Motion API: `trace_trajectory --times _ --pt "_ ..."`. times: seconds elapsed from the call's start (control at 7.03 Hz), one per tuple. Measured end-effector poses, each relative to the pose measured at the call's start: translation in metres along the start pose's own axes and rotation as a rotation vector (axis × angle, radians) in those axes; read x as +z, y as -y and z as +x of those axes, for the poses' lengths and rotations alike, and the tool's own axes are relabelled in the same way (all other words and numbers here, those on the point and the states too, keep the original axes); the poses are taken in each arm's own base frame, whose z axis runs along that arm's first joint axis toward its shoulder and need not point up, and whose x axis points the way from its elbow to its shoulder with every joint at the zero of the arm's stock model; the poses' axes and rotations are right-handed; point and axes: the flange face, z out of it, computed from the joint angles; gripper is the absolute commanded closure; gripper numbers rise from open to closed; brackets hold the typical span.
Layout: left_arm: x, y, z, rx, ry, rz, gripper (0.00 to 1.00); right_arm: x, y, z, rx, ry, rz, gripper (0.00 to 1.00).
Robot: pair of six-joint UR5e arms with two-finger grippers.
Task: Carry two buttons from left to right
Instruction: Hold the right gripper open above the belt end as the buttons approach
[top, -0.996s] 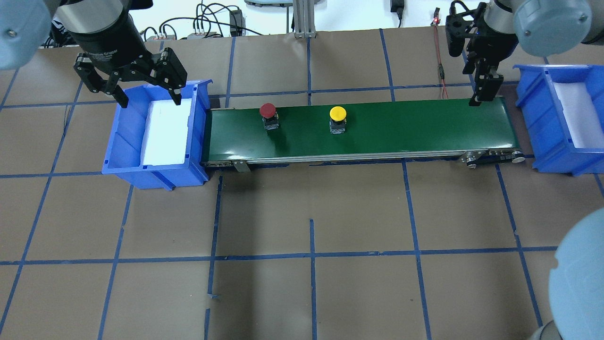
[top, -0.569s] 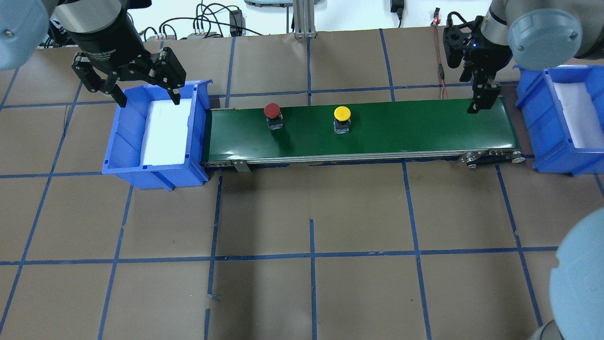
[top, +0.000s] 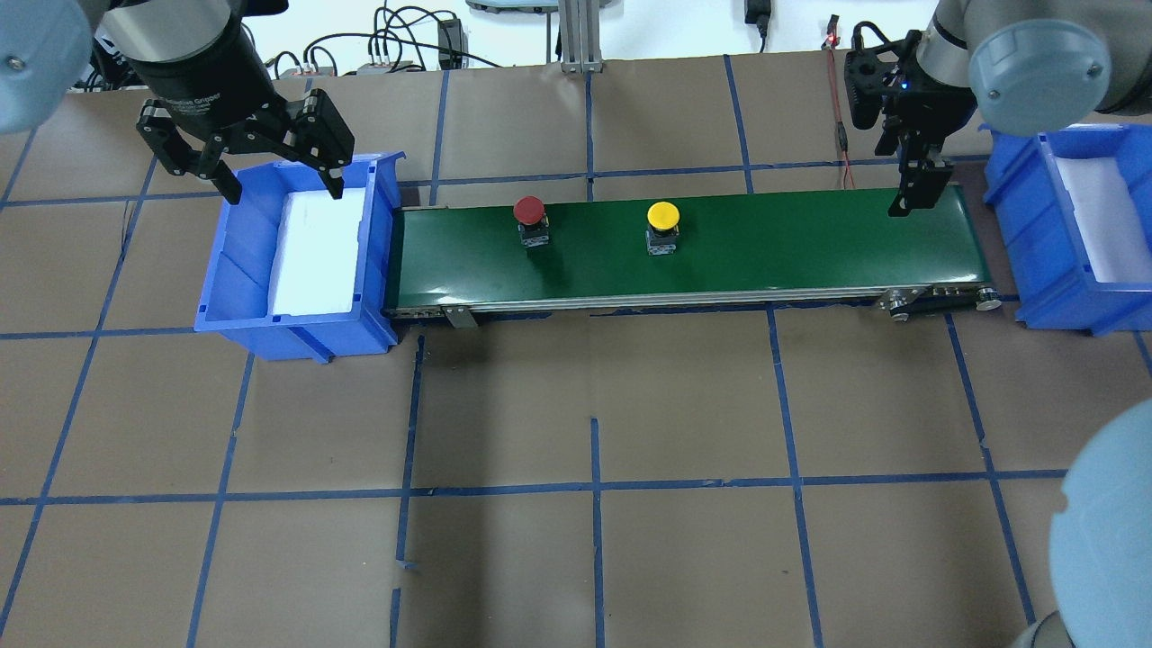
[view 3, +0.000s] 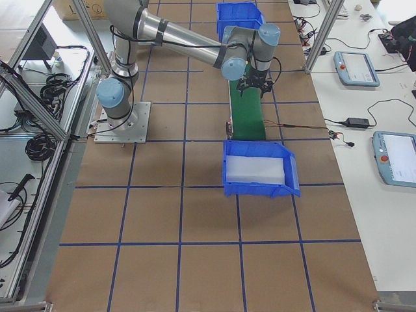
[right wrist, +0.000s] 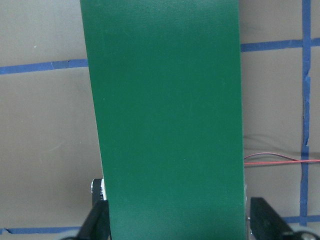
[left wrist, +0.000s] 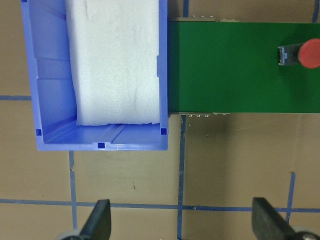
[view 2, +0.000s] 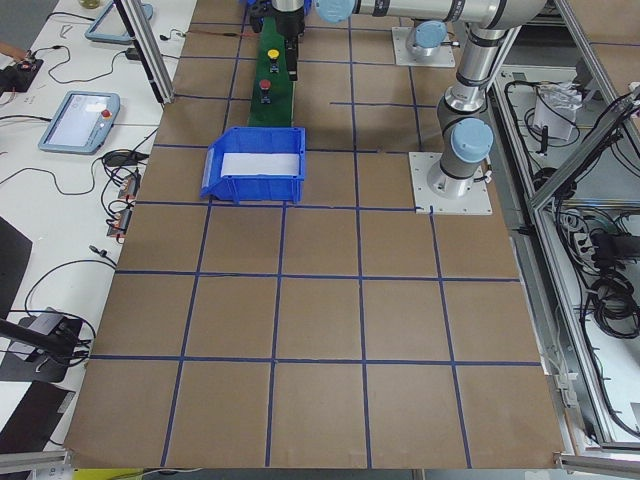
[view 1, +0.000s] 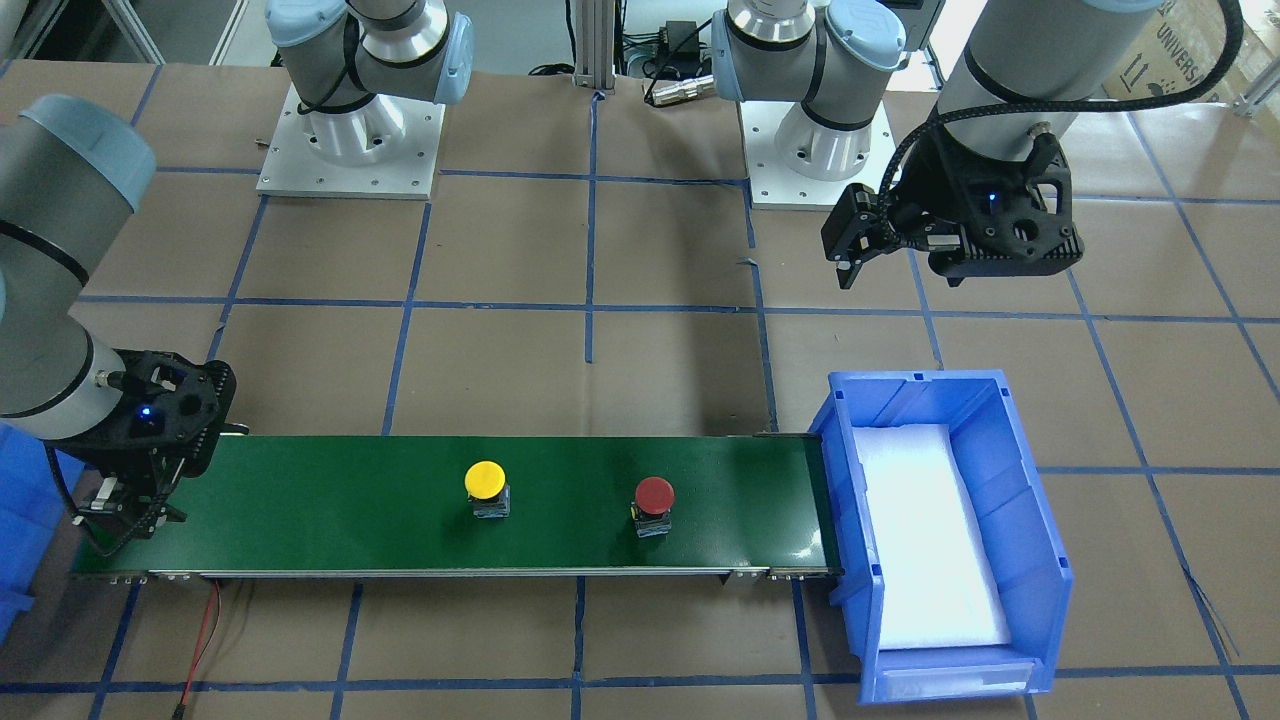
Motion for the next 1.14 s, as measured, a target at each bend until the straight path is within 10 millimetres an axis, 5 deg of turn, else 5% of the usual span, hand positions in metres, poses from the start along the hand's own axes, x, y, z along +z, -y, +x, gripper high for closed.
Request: trace_trajectory --times 1.14 --pt "-0.004 -0.005 0.0 0.002 -0.002 0.007 0.0 0.023 0.006 -0.008 -0.113 -0.038 0.015 0.0"
